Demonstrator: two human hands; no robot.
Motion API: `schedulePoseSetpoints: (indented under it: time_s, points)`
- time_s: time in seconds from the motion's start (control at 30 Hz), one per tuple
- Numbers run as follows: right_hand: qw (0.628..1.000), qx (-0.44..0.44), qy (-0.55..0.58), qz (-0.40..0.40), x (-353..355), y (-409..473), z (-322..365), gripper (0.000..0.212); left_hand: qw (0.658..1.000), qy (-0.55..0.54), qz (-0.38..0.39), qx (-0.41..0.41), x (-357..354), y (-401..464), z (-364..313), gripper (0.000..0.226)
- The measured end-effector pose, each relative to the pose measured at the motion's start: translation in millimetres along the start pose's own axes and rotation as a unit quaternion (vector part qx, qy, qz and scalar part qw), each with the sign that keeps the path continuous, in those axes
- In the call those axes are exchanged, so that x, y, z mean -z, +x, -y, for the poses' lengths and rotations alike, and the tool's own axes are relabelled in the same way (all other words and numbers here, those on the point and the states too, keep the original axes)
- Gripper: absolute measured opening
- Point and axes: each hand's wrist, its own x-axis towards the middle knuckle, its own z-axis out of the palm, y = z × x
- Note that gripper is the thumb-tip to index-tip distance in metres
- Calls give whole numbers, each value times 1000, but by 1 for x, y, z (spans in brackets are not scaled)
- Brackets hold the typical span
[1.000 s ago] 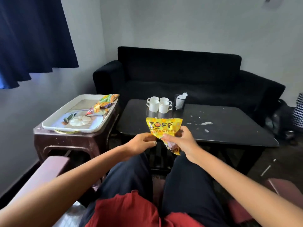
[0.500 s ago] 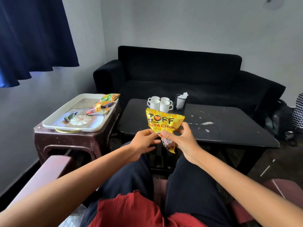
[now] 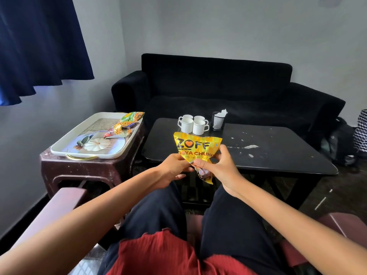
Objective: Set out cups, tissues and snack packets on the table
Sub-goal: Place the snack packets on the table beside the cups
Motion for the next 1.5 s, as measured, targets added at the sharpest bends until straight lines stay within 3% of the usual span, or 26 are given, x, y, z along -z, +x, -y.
schedulePoseSetpoints:
  time_s: [0.2,0.57,0.73,0.83,0.93,1.03,1.1,1.2,1.33,1.5]
  points:
    - [1000,5,-18,-15,-3,-1,-1,53,995,90,-21,-45,0,-1,-2,21]
    - [995,7,55,-78,-6,1,6,33,981,119,-111,-108,-16,6,4,27]
    - [979,-59,138,-139,-6,4,10,32,980,71,-147,-117,-19,9,3,32]
    - [974,-95,164,-125,-4,5,10,34,976,69,-169,-115,-20,11,6,31]
    - [988,-77,88,-97,1,5,12,55,964,106,-212,-121,-15,9,8,22]
    - [995,1,-64,-80,10,6,18,81,937,187,-248,-161,-4,7,6,19]
    - [991,55,-111,-50,14,7,20,85,921,231,-252,-188,0,6,5,17]
    - [982,113,-147,-13,14,5,23,71,901,282,-237,-228,0,5,7,16]
    - [970,161,-179,-11,12,4,25,38,872,341,-216,-278,-2,4,7,15]
    - [965,172,-178,-81,13,7,23,8,886,309,-218,-270,1,4,5,14]
